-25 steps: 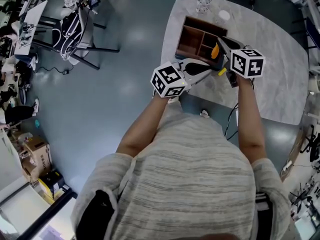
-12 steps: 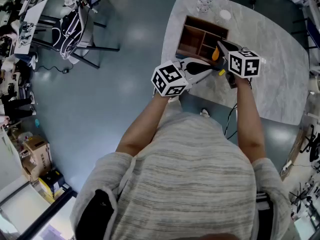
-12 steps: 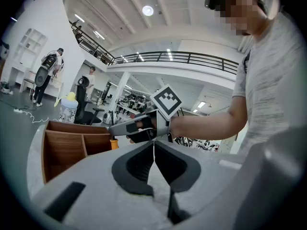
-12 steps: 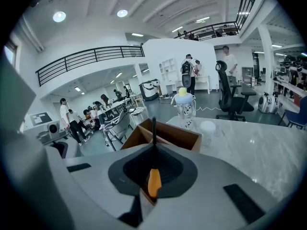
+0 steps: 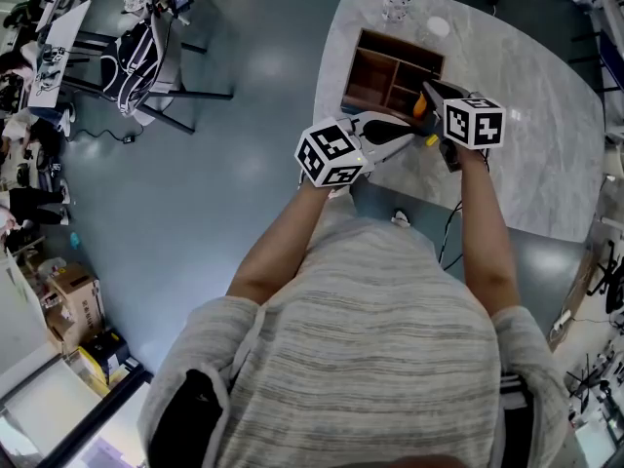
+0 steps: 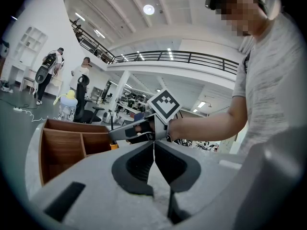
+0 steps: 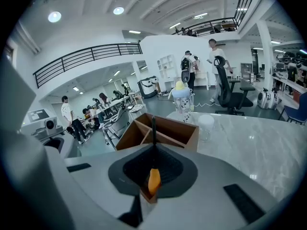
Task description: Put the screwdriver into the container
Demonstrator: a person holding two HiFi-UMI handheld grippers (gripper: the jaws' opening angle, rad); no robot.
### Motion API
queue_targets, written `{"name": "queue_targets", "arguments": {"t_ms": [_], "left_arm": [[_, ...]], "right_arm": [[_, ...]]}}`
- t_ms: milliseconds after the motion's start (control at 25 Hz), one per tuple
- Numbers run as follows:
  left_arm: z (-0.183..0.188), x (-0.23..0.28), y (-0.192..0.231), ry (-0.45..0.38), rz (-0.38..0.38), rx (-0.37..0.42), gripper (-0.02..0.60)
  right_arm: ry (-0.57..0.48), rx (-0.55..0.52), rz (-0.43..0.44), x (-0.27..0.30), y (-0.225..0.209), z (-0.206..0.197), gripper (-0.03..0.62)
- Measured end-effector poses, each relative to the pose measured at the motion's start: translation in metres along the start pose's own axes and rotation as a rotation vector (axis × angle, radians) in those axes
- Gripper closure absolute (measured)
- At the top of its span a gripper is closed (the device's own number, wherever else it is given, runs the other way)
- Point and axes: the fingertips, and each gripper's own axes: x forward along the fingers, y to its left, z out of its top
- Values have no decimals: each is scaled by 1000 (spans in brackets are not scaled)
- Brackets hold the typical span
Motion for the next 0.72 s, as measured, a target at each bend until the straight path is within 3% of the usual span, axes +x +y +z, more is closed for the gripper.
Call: {"name": "queue_targets", "arguments": {"t_ms": [720], "left_arm": [[-5,14,-2,21,-14,-8,563]], "right_arm": [[33,-62,-3,1,2,-21,576]]}}
